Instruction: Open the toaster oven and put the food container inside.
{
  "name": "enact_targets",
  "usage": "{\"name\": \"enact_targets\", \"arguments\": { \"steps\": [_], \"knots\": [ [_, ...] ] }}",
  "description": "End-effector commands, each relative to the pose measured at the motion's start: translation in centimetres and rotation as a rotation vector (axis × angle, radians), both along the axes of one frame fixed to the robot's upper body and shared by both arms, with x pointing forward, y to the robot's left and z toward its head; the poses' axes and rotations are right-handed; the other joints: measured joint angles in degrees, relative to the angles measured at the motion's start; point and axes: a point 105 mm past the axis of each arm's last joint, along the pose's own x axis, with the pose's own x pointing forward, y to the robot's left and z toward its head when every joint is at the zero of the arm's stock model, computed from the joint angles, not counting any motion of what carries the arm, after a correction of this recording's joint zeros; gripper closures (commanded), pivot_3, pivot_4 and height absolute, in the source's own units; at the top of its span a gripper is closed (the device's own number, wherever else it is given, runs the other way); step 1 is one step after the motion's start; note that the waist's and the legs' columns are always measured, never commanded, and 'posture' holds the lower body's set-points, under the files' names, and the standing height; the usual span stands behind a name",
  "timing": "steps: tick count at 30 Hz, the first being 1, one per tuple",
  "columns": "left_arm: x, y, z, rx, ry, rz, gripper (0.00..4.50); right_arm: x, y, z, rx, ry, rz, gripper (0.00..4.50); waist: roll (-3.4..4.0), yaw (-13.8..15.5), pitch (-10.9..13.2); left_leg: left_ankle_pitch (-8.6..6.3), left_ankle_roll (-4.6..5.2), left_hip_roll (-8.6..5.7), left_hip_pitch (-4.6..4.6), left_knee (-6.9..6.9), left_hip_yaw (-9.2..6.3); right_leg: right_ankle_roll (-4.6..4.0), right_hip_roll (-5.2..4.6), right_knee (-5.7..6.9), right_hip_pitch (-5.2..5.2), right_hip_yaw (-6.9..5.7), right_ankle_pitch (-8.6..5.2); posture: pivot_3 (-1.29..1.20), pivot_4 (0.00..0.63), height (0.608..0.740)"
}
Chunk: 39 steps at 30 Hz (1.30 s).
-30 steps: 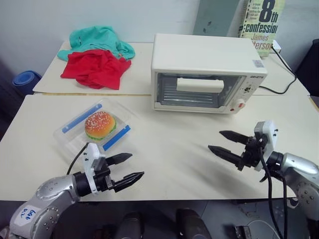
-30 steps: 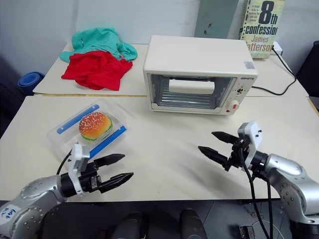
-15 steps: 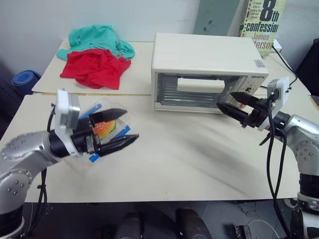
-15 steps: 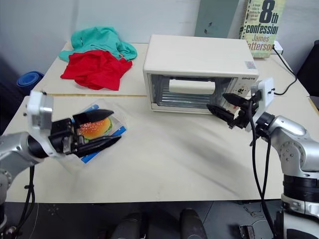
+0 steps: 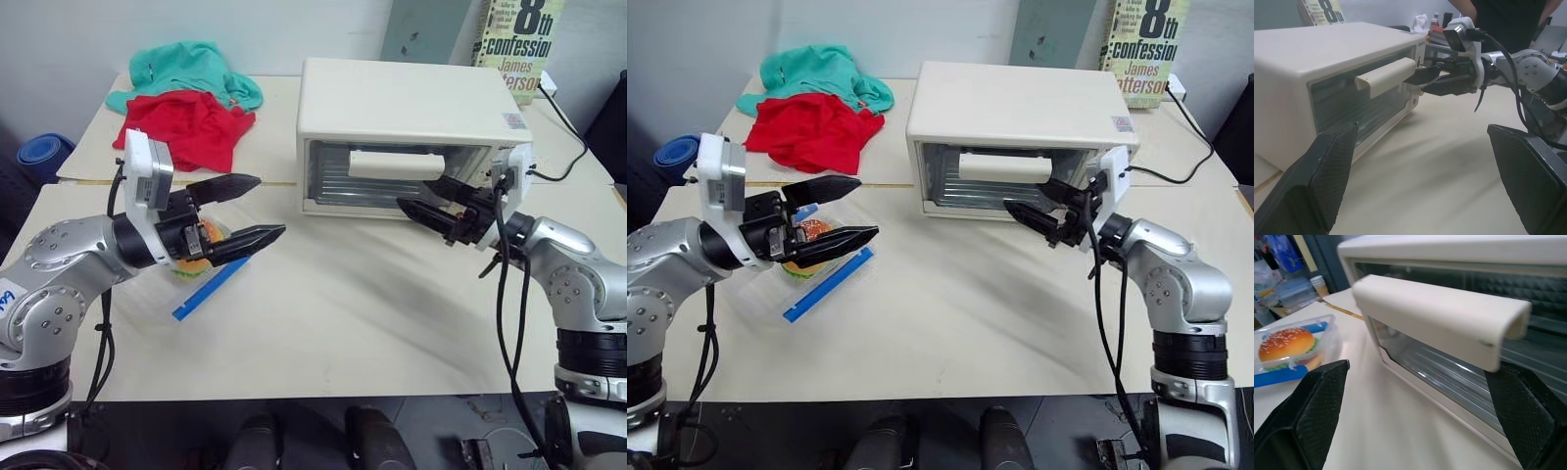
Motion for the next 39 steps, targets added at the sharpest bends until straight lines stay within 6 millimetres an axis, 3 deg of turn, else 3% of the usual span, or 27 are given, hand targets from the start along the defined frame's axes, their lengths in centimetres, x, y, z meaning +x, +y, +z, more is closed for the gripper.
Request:
{"name": "enact_targets", "arguments": {
  "steps": [1,8,9,12,17,24,30,34,39],
  "knots": [
    [0.3,0.0,0.5,-0.003,-0.038,0.010,0.00,-2.0,1.1,1.7,-0.001,-0.080,0.082,0.02,0.00,0.0,0.0,0.00,0.00,0.00,0.00,0.04,0.00,0.00,0.00,0.01,0.01,0.00,0.00,0.00,0.150,0.740],
    [2.3,-0.3,0.4,0.020,-0.055,0.046,0.00,-4.9,1.4,0.3,-0.020,-0.068,0.140,0.02,0.00,0.0,0.0,0.02,-0.03,-0.02,-0.01,0.08,0.00,0.01,0.12,0.05,0.00,0.02,0.00,0.00,0.150,0.740],
    [2.9,-0.4,0.5,0.022,-0.064,0.061,0.19,-5.2,1.4,0.1,-0.022,-0.065,0.141,0.00,0.00,0.0,0.0,0.02,-0.04,-0.03,-0.01,0.09,0.00,0.01,0.14,0.05,0.00,0.02,0.00,0.00,0.150,0.740],
    [5.1,-1.0,0.8,0.043,-0.099,0.103,0.87,-5.8,1.0,-0.6,-0.016,-0.056,0.119,0.00,0.00,0.2,0.0,0.03,-0.06,-0.08,-0.02,0.11,-0.02,0.01,0.19,0.08,0.00,0.02,0.00,0.00,0.150,0.740],
    [8.0,-3.2,1.7,0.059,-0.148,0.099,2.47,-6.0,1.0,-1.2,-0.007,-0.048,0.091,0.00,0.00,0.4,0.0,0.02,-0.04,-0.12,-0.10,0.26,-0.05,0.02,0.22,0.15,0.00,0.01,0.01,0.00,0.150,0.740],
    [8.3,-7.0,1.2,0.112,-0.162,-0.023,4.47,-5.9,1.0,-1.5,-0.007,-0.053,0.068,0.00,0.00,0.3,0.0,0.02,-0.03,-0.12,-0.22,0.33,-0.08,0.05,0.26,0.16,-0.09,0.01,0.02,0.00,0.150,0.740],
    [7.1,-7.8,-0.7,0.170,-0.143,-0.103,4.47,-6.3,-0.1,-1.3,-0.013,-0.057,0.000,0.00,0.00,0.3,0.0,0.02,-0.03,-0.09,-0.22,0.47,-0.09,0.05,0.26,0.38,-0.11,0.04,0.02,0.00,0.150,0.740],
    [6.6,-7.8,-1.5,0.177,-0.130,-0.116,4.47,-9.3,-1.5,-2.1,-0.079,-0.019,-0.012,0.00,0.00,0.8,0.0,0.04,-0.03,-0.09,-0.21,0.56,-0.11,0.05,0.26,0.48,-0.09,0.09,0.02,0.00,0.150,0.740],
    [6.2,-7.7,-2.7,0.200,-0.113,-0.109,4.47,-12.7,-1.7,-2.1,-0.155,0.039,0.050,0.00,0.00,1.6,0.0,0.05,0.07,-0.10,-0.19,0.74,-0.16,0.12,0.31,0.44,0.02,0.15,0.06,0.00,0.150,0.740]
  ]
}}
